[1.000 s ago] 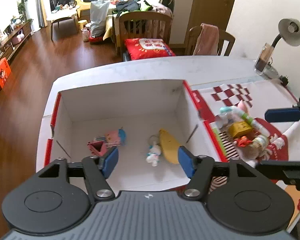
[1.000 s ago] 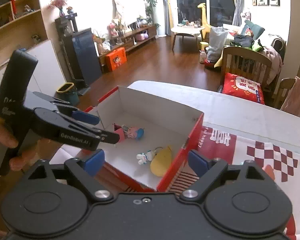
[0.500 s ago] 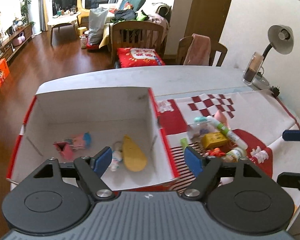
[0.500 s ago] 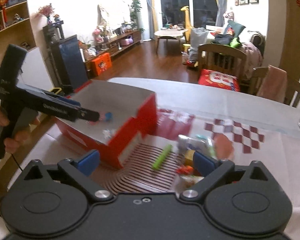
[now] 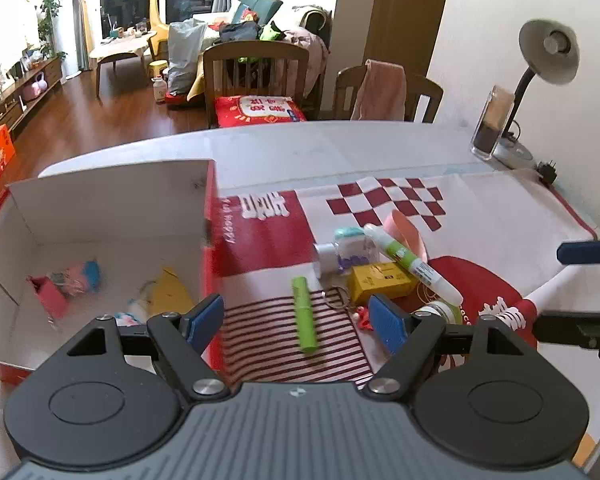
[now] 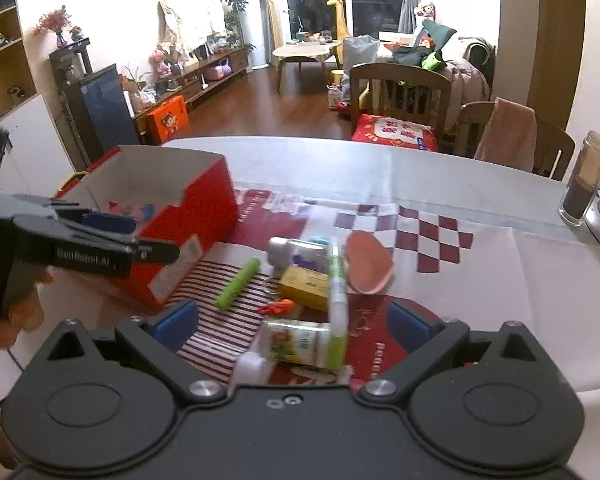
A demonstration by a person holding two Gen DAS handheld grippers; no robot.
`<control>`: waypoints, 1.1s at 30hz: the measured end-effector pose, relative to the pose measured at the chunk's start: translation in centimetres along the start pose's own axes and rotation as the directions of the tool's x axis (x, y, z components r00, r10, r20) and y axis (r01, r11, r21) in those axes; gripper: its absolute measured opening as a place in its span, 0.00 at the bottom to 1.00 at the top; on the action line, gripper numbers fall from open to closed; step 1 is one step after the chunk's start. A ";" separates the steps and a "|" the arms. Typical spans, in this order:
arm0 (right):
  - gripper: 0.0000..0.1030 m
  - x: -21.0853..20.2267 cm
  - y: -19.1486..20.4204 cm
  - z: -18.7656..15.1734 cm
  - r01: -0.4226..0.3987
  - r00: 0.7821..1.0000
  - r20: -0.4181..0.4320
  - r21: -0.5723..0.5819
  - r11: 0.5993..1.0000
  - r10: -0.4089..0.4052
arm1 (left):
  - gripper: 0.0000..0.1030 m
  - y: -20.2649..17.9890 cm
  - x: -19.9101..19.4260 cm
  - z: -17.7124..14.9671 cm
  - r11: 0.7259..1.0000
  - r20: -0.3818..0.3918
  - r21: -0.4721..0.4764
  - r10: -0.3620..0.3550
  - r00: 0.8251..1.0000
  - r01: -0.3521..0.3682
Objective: Organize rigid objects
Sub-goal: 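Grasp the green marker with the left tool while the right tool grasps the glue stick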
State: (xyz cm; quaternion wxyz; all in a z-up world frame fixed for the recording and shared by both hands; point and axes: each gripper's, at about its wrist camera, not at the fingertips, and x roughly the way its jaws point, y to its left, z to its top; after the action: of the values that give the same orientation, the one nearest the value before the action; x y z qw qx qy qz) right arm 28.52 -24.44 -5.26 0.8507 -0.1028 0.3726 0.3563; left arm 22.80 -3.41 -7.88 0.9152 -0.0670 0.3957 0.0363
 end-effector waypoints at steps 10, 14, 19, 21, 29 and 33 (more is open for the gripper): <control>0.96 3.1 -3.1 0.0 0.005 0.999 -0.034 0.004 1.000 -0.005 | 0.77 -3.2 4.1 -1.5 0.998 -0.005 -0.006 0.061 0.998 -0.061; 0.94 4.4 -4.0 -0.1 0.007 0.998 -0.059 0.016 1.000 -0.006 | 0.77 -4.0 5.5 -2.1 0.994 0.003 0.020 0.111 0.994 -0.111; 0.88 5.8 -4.3 -0.2 0.001 0.996 -0.087 0.008 1.000 -0.001 | 0.77 -5.0 7.0 -2.9 0.988 0.007 0.029 0.153 0.988 -0.153; 0.86 6.4 -4.3 -0.1 0.000 0.995 -0.095 0.003 1.000 0.000 | 0.77 -5.3 7.5 -3.0 0.987 0.002 0.022 0.162 0.987 -0.162; 0.70 8.7 -4.4 0.5 0.006 0.993 -0.117 0.002 1.000 -0.005 | 0.71 -4.9 9.9 -3.2 0.982 -0.038 -0.033 0.186 0.982 -0.187; 0.58 10.1 -4.1 0.8 0.010 0.992 -0.129 -0.009 1.000 -0.011 | 0.66 -4.1 10.8 -3.2 0.978 -0.059 -0.055 0.196 0.979 -0.199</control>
State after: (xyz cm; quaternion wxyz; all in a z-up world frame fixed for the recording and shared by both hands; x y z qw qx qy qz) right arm 36.48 -21.70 -12.15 0.8262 -0.1310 0.4249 0.3460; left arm 28.36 -7.81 -17.53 0.8937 -0.0559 0.4235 0.1373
